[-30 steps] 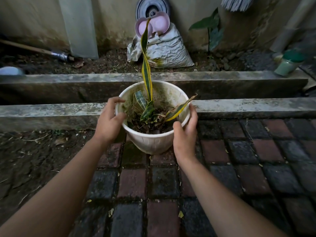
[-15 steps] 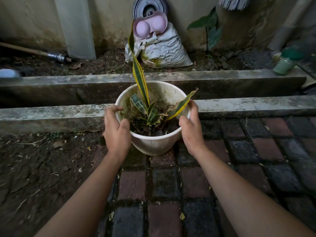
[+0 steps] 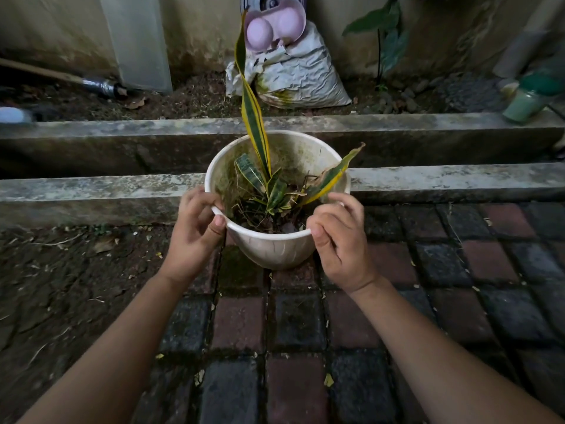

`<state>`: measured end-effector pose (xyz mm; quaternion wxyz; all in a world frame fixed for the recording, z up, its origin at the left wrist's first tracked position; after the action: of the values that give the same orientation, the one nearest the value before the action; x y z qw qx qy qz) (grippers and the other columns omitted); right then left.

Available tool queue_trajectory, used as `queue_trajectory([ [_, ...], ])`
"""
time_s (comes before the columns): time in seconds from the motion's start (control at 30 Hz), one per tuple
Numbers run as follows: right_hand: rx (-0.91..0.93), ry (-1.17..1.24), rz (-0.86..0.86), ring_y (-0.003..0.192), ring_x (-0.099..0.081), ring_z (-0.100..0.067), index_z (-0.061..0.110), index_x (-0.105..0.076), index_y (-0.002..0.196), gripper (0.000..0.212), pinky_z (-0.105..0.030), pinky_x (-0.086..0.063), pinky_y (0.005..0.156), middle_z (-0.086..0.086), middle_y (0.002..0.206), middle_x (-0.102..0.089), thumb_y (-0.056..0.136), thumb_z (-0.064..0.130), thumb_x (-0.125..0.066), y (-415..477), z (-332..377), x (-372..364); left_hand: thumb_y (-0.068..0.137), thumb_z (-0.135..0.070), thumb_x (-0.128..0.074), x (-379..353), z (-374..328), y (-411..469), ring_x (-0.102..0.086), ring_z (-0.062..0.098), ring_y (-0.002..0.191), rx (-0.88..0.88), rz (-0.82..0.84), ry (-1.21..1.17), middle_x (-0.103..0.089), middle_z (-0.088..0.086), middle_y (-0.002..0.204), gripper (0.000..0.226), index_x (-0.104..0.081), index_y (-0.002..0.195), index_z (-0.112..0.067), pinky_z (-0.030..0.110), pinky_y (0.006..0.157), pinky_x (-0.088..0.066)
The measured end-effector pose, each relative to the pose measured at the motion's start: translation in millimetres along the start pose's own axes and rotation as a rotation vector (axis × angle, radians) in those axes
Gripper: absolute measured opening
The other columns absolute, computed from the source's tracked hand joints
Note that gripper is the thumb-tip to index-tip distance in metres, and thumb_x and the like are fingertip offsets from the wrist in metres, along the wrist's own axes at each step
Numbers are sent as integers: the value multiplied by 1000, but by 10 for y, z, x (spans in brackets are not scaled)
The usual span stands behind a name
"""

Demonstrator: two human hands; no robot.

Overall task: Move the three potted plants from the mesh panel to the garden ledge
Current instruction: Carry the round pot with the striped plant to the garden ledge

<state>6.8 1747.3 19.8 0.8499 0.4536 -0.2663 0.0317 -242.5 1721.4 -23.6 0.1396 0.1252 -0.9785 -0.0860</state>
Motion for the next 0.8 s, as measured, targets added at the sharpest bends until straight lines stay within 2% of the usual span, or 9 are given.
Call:
queue_trajectory([
  [0.07,11,44,23,109,-47,-12,0,-74,81,61,-26,-31,113,-10,82,-70,111,35,-35,38,-7,-3,81,-82,-60,-60,-10,-57,-48,30,110,-13,-39,-35,-39,27,122,56,-55,104,-31,30,90,-50],
  [0.2,16,40,21,99,-50,-16,0,-73,77,67,-23,-29,111,-7,78,-67,111,39,-30,58,-92,-15,84,-82,-56,-164,-71,-91,-47,26,90,-64,-41,-44,-36,29,117,60,-50,105,-26,12,68,-50],
  [0.3,19,17,4,91,-51,-16,4,-72,77,50,-29,-29,109,-3,78,-65,107,27,-40,41,-146,-48,86,-79,-58,-168,-96,-71,-48,18,86,-88,7,-48,-35,32,117,37,-55,105,-47,11,67,-50],
  [0.37,1,-23,-21,89,-51,-16,6,-71,74,37,-28,-30,105,-3,76,-64,97,19,-45,49,-141,-39,88,-76,-57,-100,-151,-54,-49,22,95,-89,22,21,-37,20,116,24,-54,103,-57,16,73,-54],
  [0.43,-78,-59,12,92,-52,-22,6,-71,69,35,-25,-30,100,-7,76,-65,91,20,-47,97,-129,-31,91,-67,-58,-22,-214,-34,-53,18,106,-41,54,121,-40,3,117,29,-52,108,-46,29,87,-59],
  [0.5,-219,-82,89,93,-59,-33,7,-73,68,28,-25,-33,96,-11,82,-65,83,21,-54,168,-83,-12,92,-42,-72,63,-249,-20,-57,17,122,128,70,170,-41,9,132,37,-49,118,-28,41,105,-56],
  [0.6,-453,-115,233,97,-59,-43,11,-77,73,14,-40,-48,90,-15,95,-63,71,2,-67,425,33,168,90,-2,-74,197,-618,8,-26,43,151,395,27,426,-21,25,152,66,-33,142,-9,53,128,-27],
  [0.7,-602,-162,278,100,-59,-38,17,-79,79,19,-47,-53,87,-8,101,-63,71,1,-75,928,317,685,95,-8,-71,177,-1408,87,-21,45,150,447,174,474,-24,24,152,64,-32,145,-11,56,127,-24],
  [0.8,-675,-142,287,106,-59,-35,16,-80,87,20,-28,-42,95,-3,109,-58,74,1,-76,1567,844,1491,97,-18,-71,194,-2567,202,-36,36,145,359,379,406,-32,7,138,56,-36,141,-25,52,124,-31],
])
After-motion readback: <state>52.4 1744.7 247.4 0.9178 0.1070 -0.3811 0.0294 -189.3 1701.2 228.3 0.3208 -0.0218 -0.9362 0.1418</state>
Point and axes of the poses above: each hand's wrist, its own y-axis towards the middle knuckle, its own x-axis out of the back of the hand, z = x × y, the point moved 9 cm from there along y, towards the middle knuckle
